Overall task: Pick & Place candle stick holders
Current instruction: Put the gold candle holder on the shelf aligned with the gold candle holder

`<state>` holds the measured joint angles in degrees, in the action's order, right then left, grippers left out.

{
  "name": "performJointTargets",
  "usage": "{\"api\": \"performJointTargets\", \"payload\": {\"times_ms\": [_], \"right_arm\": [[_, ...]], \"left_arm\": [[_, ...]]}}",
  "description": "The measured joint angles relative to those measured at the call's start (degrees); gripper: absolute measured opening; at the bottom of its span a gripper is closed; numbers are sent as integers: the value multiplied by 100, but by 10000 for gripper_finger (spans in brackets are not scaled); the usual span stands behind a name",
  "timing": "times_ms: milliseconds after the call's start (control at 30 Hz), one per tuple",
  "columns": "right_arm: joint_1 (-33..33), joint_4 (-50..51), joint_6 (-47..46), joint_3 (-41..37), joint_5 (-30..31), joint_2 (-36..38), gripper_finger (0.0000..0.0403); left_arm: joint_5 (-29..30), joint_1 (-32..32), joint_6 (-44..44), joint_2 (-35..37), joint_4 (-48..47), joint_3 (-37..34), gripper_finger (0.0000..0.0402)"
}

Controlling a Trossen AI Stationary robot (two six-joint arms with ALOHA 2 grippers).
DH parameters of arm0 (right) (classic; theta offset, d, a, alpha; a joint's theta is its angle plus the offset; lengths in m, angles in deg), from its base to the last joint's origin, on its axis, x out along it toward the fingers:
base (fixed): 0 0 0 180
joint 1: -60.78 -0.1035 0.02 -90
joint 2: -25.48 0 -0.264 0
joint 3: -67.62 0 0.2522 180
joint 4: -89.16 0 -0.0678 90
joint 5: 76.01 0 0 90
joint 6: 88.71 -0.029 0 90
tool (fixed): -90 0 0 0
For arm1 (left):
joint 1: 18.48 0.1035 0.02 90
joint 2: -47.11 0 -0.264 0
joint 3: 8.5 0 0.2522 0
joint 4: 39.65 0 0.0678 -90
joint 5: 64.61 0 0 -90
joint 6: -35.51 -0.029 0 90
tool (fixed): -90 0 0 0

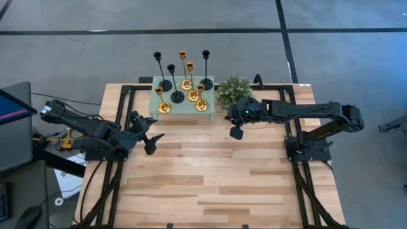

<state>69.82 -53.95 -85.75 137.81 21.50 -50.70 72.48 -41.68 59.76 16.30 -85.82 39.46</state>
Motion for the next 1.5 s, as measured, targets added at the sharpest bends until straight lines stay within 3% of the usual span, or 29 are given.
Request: {"api": "performJointTargets", "payload": {"times_ms": [1133, 1300, 1500], "right_arm": [[-1, 2, 0, 0, 0, 0, 0], [-1, 2, 0, 1, 0, 0, 0], [0, 2, 0, 0, 0, 0, 0]], "left_arm": [[-4, 0, 29, -6, 377, 2, 333], [-2, 0, 4, -185, 379, 2, 293], [-2, 0, 2, -501, 379, 2, 198]]}}
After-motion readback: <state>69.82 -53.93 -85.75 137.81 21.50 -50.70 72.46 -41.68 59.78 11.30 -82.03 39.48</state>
